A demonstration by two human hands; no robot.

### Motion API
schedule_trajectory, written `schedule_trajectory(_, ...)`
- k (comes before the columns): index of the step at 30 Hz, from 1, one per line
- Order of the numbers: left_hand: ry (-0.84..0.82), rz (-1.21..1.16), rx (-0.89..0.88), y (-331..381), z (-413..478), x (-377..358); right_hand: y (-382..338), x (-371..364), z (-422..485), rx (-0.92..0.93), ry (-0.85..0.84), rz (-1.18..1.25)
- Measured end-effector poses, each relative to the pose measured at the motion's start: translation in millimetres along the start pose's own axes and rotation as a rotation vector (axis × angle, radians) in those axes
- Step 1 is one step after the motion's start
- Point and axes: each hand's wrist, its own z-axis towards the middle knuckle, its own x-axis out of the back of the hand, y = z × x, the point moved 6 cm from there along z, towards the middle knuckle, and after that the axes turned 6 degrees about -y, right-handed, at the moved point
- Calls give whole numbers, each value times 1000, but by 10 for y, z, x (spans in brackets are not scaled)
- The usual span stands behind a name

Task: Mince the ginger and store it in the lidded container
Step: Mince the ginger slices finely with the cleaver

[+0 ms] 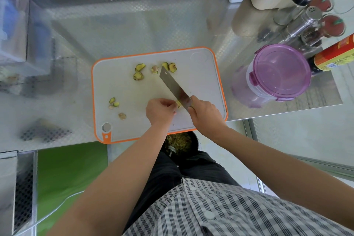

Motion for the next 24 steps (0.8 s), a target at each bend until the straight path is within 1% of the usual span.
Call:
schedule_trajectory(6,2,-29,1,-30,21,-6,-34,-12,-38,3,-72,-44)
schedule_trajectory(14,-3,-31,-3,-31,19,-10,-62,-80,1,-50,-95,-54)
schedule_trajectory(18,-17,-58,-7,-30,-2,-6,-65,-148,41,-50,-80,-37)
schedule_trajectory(24,3,-84,-8,-48,-9,0,-18,-26,-38,-18,-15,47)
